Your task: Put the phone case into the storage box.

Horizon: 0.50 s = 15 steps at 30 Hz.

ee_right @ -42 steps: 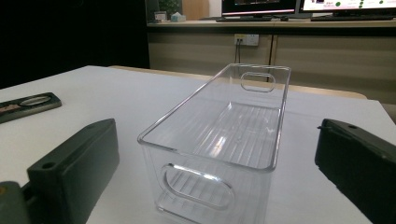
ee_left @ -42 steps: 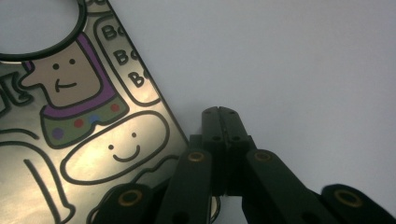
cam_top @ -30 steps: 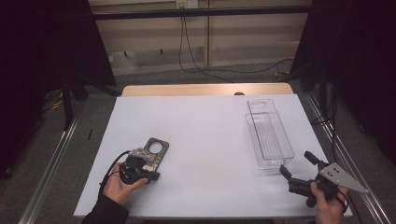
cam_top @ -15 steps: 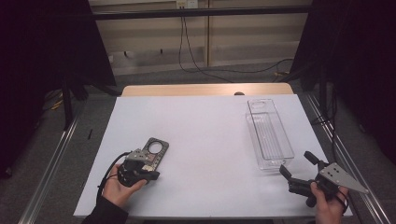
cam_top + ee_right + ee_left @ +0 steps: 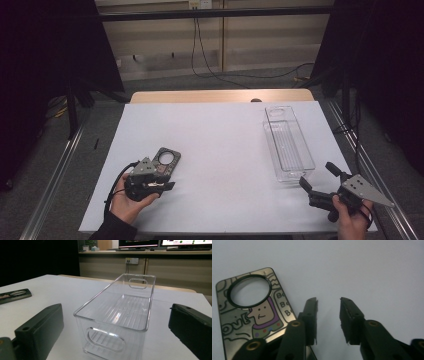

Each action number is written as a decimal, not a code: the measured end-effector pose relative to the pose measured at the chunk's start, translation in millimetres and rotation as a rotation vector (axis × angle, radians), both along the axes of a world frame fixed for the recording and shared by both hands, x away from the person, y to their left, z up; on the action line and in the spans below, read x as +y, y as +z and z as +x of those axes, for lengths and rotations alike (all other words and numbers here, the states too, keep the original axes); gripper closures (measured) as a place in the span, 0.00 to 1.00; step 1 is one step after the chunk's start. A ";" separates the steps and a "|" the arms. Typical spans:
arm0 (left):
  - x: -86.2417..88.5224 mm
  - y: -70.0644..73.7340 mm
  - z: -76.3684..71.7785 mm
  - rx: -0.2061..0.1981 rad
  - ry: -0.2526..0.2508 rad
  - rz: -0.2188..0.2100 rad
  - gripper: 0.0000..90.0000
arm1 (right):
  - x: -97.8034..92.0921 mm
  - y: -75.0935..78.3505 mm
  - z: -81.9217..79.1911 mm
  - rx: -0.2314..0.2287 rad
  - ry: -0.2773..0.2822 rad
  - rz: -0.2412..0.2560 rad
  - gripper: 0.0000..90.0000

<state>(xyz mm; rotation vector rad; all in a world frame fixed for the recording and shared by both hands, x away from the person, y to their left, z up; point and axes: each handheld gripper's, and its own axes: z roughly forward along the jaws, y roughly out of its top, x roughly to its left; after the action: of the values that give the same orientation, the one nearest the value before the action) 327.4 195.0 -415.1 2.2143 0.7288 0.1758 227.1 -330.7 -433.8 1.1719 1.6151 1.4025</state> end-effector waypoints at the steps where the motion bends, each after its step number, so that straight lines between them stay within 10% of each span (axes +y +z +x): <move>1: 0.1 0.6 -0.1 -0.007 0.009 -0.008 0.69 | -0.2 0.0 0.0 0.000 0.000 -0.001 0.00; 15: 13.4 6.6 -4.4 -0.088 0.132 -0.095 0.13 | 0.3 0.4 0.0 -0.002 -0.002 0.003 0.00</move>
<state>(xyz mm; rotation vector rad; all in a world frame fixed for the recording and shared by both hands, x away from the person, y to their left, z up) 322.9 208.4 -408.4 2.0566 0.8184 0.2964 227.1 -330.4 -433.5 1.1732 1.6107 1.4042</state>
